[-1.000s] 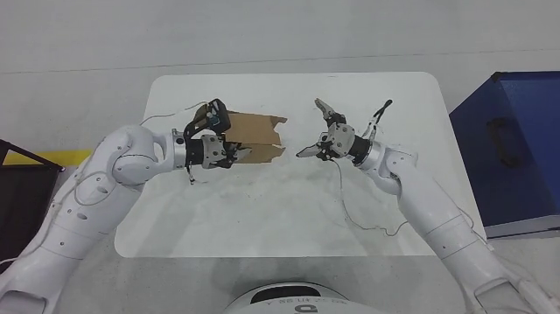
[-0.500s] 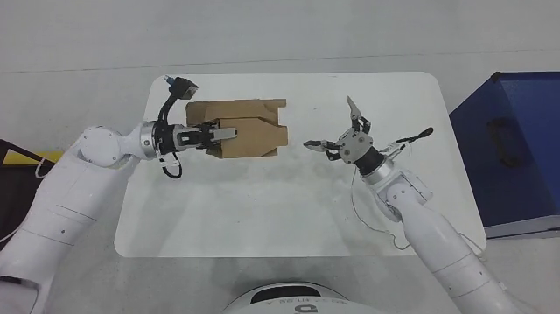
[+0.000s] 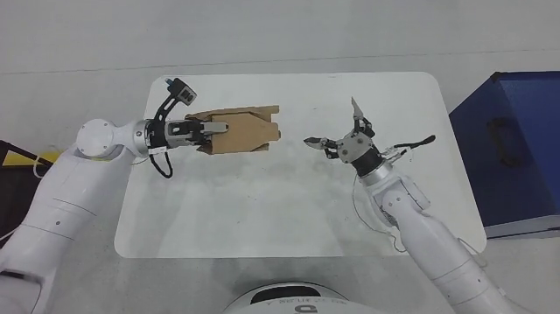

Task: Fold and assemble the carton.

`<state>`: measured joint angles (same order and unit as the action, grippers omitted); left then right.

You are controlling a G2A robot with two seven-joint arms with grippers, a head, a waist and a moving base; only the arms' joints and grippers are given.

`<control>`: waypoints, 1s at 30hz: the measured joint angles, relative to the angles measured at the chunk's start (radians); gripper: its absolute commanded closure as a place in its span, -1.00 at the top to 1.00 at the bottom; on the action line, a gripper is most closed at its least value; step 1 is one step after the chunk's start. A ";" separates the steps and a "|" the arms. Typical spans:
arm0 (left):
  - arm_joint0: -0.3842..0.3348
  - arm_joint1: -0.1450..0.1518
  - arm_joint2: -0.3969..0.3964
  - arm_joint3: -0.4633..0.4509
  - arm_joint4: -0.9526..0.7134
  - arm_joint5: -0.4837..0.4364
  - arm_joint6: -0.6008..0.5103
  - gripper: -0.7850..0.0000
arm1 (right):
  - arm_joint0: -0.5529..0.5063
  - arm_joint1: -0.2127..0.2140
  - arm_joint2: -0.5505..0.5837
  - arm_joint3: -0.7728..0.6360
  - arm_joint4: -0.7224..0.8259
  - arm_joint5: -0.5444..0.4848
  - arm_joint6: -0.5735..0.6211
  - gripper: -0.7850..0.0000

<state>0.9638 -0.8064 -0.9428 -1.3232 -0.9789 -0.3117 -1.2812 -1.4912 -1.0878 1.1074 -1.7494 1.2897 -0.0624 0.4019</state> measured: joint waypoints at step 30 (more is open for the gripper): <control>-0.234 -0.250 0.290 0.423 -0.435 0.566 -0.255 -1.00 | 0.001 -0.091 -0.226 -0.004 -0.983 -0.334 -0.527 1.00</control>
<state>0.7301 -1.0565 -0.6529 -0.8999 -1.4138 0.2541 -1.5359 -1.4906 -1.1784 0.8816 -1.7534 0.3065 -0.3966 -0.1246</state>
